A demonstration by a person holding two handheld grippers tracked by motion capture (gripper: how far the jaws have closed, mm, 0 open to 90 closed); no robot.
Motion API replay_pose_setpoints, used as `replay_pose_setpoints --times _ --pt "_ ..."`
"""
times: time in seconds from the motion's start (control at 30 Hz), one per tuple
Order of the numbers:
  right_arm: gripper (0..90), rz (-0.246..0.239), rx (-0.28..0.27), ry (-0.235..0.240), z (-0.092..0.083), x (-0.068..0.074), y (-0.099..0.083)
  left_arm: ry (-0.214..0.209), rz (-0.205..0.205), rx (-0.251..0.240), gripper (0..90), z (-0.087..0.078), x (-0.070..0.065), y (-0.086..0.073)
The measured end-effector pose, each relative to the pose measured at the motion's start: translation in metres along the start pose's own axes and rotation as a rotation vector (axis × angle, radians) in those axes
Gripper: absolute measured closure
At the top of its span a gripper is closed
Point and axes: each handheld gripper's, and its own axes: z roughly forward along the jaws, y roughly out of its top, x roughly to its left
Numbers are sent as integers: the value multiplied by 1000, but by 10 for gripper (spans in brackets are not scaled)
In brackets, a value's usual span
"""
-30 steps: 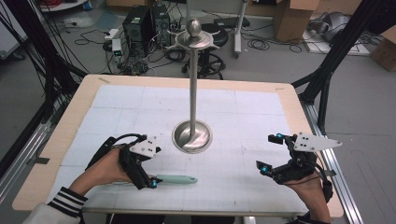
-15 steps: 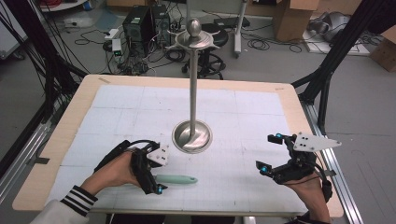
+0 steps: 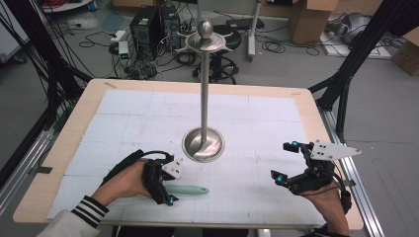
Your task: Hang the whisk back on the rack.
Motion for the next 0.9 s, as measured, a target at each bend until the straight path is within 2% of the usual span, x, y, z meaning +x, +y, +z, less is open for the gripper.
replay_pose_setpoints --times 0.23,0.4,0.67,0.77,0.9 --pt "1 0 1 1 0 1 0 -6 -2 70 322 6 1 0" --pt "1 0 -1 1 1 0 0 -10 -20 82 403 6 1 0" --pt "1 -1 4 3 1 0 0 -21 -9 113 510 8 2 -1" --pt "1 0 3 3 2 1 0 -25 -17 127 537 9 2 -1" --pt "1 0 7 8 3 1 0 -12 -10 140 606 9 2 -1"
